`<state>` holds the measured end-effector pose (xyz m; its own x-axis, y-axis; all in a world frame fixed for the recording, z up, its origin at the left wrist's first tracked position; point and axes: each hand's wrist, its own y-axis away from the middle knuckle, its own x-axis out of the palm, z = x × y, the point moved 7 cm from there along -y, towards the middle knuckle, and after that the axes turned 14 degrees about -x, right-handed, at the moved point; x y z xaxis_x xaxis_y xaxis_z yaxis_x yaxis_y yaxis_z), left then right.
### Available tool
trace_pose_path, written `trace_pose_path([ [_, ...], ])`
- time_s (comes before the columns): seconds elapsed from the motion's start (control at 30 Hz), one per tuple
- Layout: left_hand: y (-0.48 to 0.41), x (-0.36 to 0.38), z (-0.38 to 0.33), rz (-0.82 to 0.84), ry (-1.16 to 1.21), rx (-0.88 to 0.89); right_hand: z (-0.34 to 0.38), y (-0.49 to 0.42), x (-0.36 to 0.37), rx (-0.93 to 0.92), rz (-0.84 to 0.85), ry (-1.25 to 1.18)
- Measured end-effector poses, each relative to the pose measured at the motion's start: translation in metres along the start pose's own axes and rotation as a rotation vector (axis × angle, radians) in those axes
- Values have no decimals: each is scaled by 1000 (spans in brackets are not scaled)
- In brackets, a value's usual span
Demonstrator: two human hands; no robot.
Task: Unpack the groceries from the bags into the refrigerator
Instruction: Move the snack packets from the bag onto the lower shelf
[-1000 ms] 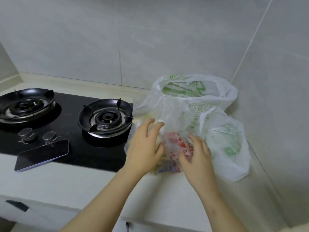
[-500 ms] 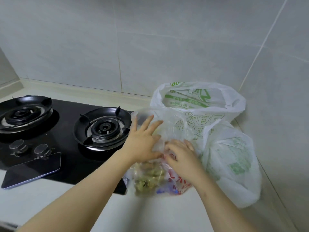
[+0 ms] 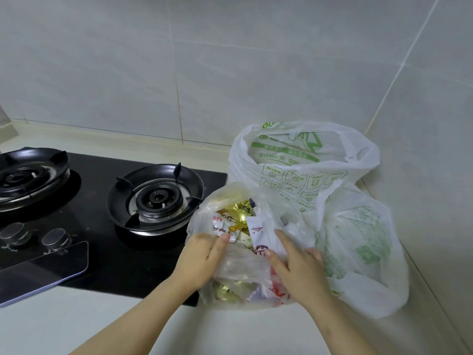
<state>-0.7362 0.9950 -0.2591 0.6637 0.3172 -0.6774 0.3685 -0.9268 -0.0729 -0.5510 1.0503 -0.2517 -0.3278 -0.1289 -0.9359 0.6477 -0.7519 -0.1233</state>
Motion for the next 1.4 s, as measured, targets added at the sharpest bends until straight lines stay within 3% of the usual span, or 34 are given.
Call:
trace_pose_path([
  [0.13, 6, 6, 8, -57, -200, 96, -14, 11, -7, 178, -54, 29],
  [0.3, 24, 5, 18, -48, -321, 207, -20, 13, 0, 246, -120, 16],
  [0.47, 18, -12, -16, -306, -374, 503, -6, 7, -14, 94, -466, 100],
  [0.57, 1, -18, -29, -433, -442, 489, 4, -9, -12, 27, -426, 177],
  [0.73, -39, 4, -18, -212, -611, 329, -9, -31, 23, 126, -41, 156],
  [0.87, -62, 23, -12, 1, -663, 302, -12, -45, 29, 190, 121, 87],
  [1.0, -89, 32, -14, 89, -611, 274, -25, -62, 29, 233, 148, 21],
  [1.4, -156, 66, -5, 410, -344, -189, -79, -100, 28, 324, 75, -65],
])
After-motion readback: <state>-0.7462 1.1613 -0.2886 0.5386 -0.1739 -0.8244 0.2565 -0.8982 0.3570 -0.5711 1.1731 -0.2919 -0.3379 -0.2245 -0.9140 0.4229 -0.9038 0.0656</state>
